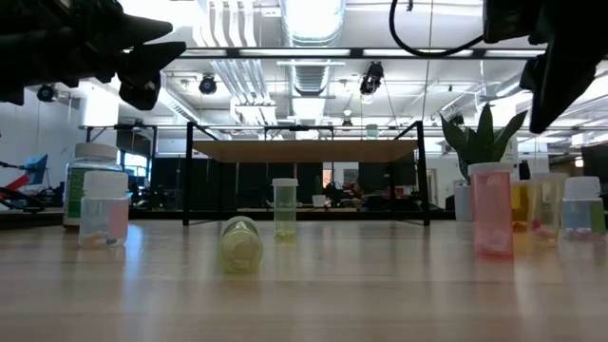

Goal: Pick and place medicine bottles onto shelf by color
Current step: Put the orange pill bottle on the shelf

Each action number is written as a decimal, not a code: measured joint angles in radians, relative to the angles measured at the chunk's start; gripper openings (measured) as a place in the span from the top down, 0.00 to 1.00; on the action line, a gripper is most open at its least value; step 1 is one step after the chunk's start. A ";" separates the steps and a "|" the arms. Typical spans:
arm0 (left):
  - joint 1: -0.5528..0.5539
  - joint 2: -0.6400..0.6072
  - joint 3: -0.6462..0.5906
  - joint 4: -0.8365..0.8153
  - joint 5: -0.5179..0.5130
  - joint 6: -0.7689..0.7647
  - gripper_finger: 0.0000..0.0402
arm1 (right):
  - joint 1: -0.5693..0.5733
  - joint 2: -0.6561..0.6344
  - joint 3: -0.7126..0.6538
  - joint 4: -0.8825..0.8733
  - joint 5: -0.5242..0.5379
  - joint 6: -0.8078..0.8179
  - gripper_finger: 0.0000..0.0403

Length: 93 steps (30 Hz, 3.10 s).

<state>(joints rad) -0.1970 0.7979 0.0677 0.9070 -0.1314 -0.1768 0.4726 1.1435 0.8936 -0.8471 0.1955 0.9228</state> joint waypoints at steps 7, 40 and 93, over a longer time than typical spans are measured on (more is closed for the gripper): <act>0.000 0.000 0.000 0.000 0.000 0.000 0.67 | -0.011 0.090 0.000 0.000 0.032 -0.027 0.19; 0.000 0.000 -0.005 0.000 0.001 -0.003 0.67 | -0.094 0.186 -0.072 0.083 -0.027 -0.128 0.20; 0.000 -0.002 -0.006 0.001 0.011 0.000 0.67 | -0.443 0.135 0.292 0.104 -0.043 -0.488 0.72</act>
<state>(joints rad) -0.1967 0.7963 0.0616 0.9077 -0.1207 -0.1768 0.0292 1.2785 1.1860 -0.7433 0.1524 0.4350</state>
